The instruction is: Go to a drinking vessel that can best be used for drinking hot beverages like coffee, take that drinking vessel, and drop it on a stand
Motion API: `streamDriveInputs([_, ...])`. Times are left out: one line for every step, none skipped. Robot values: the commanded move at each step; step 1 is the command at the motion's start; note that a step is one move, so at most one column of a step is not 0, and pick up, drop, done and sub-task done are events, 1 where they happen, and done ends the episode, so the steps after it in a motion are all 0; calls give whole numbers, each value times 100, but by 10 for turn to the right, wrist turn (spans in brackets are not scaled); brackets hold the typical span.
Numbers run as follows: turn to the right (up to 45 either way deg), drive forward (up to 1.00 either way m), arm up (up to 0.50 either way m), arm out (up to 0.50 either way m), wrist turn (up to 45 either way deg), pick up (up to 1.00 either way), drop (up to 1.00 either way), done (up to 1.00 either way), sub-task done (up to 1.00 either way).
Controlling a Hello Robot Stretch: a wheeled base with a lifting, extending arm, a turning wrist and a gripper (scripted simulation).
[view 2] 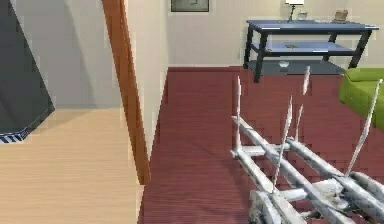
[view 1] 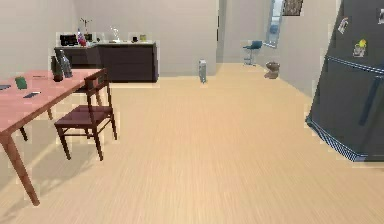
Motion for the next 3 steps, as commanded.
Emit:
streamDriveInputs([0, 40, 0, 0, 0, 0, 0, 0, 0])
streamDriveInputs([-90, 0, 0, 0, 0, 0, 0, 0, 0])
streamDriveInputs([0, 100, 0, 0, 0, 0, 0, 0, 0])
